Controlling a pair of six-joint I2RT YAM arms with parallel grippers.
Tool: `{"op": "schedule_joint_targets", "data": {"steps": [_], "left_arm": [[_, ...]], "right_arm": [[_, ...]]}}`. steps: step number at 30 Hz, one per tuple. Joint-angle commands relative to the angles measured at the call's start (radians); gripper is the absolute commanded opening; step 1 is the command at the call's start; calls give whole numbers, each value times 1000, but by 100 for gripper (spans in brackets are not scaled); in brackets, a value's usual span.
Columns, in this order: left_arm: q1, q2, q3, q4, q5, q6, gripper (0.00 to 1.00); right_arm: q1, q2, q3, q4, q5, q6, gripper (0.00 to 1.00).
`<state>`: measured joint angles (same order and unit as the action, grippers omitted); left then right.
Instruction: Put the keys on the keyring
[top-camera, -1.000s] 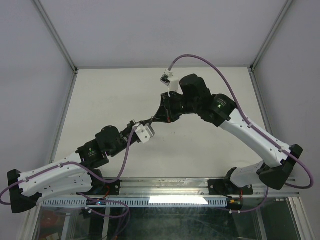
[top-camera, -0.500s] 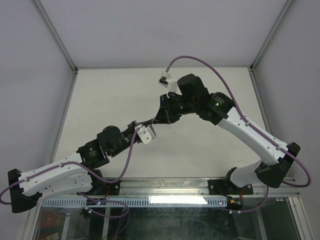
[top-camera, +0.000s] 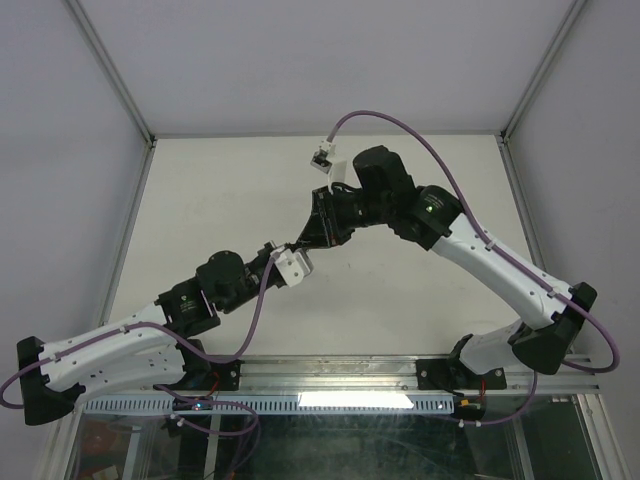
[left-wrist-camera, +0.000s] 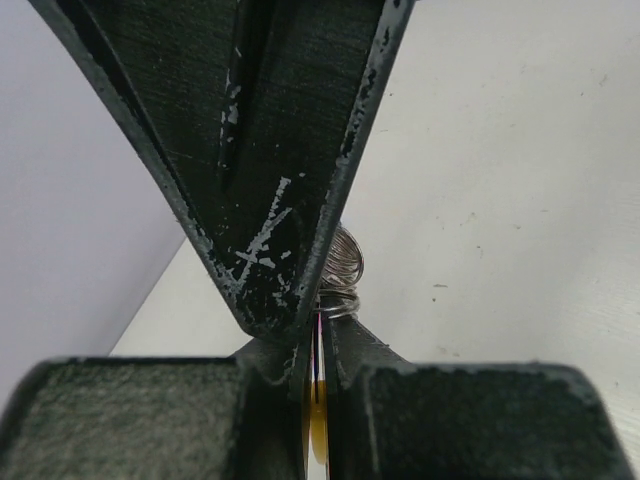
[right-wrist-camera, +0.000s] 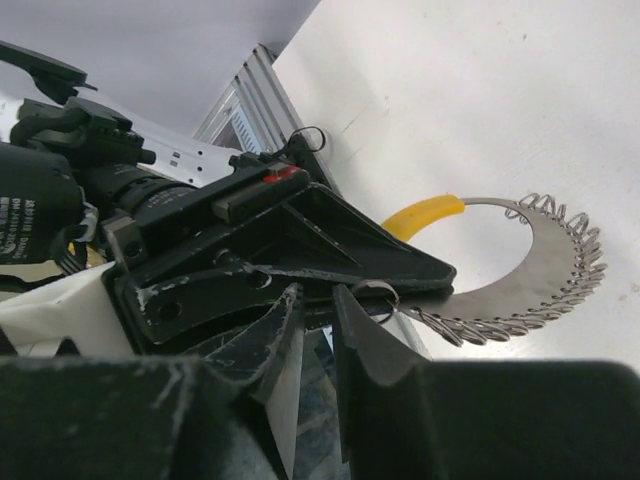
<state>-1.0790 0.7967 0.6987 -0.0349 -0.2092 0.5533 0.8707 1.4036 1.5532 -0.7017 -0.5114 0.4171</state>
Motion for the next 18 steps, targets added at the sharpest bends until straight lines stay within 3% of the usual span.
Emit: {"op": "schedule_joint_targets", "data": {"steps": [1,12,18], "left_arm": [[2,-3,23,65,16,-50,0],[2,-51,-24,142,34,-138,0],[2,-88,-52,191,36,-207,0]], "right_arm": [[5,-48,-24,134,-72,43,21],[5,-166,-98,209,85,6,29],[6,-367,-357,519,144,-172,35]]}}
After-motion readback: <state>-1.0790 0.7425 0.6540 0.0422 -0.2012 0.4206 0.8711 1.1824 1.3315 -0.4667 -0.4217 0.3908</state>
